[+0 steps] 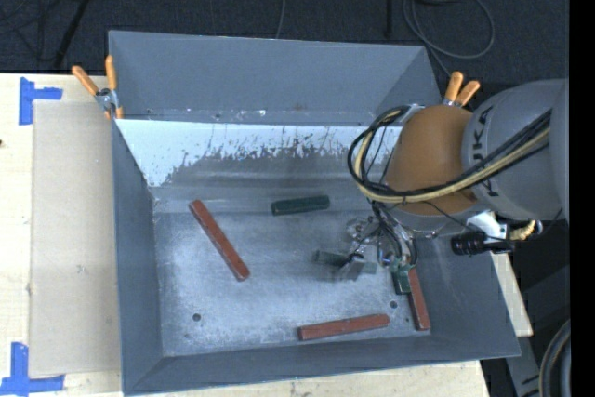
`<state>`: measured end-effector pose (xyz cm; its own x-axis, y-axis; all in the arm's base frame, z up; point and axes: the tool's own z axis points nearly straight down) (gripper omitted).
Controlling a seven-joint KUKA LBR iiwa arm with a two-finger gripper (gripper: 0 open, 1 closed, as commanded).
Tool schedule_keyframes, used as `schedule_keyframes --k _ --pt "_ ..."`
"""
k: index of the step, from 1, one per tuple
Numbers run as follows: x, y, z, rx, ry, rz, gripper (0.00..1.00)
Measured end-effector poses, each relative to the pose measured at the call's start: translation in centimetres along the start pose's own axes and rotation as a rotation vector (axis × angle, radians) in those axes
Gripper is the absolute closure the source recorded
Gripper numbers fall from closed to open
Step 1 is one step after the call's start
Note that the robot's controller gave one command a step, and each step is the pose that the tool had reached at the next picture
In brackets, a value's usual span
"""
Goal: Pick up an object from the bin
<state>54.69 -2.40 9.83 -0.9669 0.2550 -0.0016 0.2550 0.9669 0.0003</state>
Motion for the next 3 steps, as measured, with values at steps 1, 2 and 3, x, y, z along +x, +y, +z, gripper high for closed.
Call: schedule_keyframes --k 1,2,3 --pt "-0.1 0.0 -5.7 -0.002 -0.003 -0.005 1.00" --pt "-0.2 0.0 -6.9 -0.001 -0.001 -0.009 1.00" --pt "-0.3 0.1 -10.3 -0.002 -0.003 -0.014 1.00"
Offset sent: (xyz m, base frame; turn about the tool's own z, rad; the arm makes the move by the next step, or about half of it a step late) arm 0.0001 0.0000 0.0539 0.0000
